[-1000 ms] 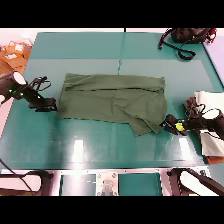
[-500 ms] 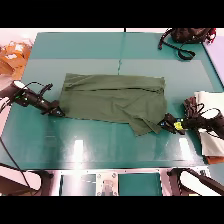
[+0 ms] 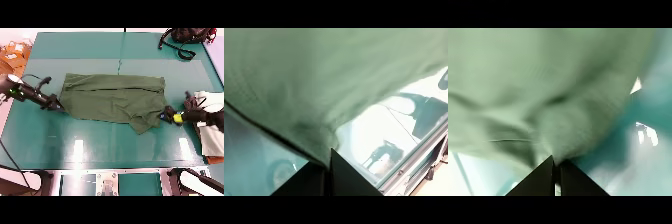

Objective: Fold the shirts.

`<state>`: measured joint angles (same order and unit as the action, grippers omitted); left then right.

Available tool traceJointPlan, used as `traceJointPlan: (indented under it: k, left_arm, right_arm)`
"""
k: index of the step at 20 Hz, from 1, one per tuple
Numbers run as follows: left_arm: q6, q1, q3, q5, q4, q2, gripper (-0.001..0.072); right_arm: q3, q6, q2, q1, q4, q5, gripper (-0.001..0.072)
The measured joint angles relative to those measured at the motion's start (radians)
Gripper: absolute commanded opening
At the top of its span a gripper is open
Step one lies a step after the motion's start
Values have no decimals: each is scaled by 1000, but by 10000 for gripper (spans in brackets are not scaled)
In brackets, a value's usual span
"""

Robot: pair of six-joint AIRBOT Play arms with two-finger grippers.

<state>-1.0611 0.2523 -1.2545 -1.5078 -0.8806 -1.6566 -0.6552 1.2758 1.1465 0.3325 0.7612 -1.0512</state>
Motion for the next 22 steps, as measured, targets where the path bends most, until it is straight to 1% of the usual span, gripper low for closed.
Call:
traceJointPlan:
  k: [3,6,9,12,15,18,20,22]
  left_arm:
    - [-21,0,-117,-43,45,146,24]
    - [-34,0,-299,-47,90,340,24]
    - [-52,0,-499,13,112,523,24]
    - [-65,0,-675,100,121,679,25]
    - [-71,0,-769,177,93,789,25]
    - [-82,0,-796,211,5,835,24]
    - [-97,0,-772,225,-47,842,24]
    - [-105,0,-710,233,-80,824,25]
  right_arm:
    - [-237,0,-77,2,-38,-79,18]
    - [-541,31,-178,31,-55,-117,18]
    - [-810,72,-269,100,-67,-123,18]
    - [-1007,99,-353,197,-69,-108,19]
    - [-1109,129,-425,251,-45,-72,18]
    - [-1145,146,-472,272,-7,-43,18]
    - [-1129,154,-481,277,2,-38,19]
    - [-1049,155,-479,279,-19,-39,19]
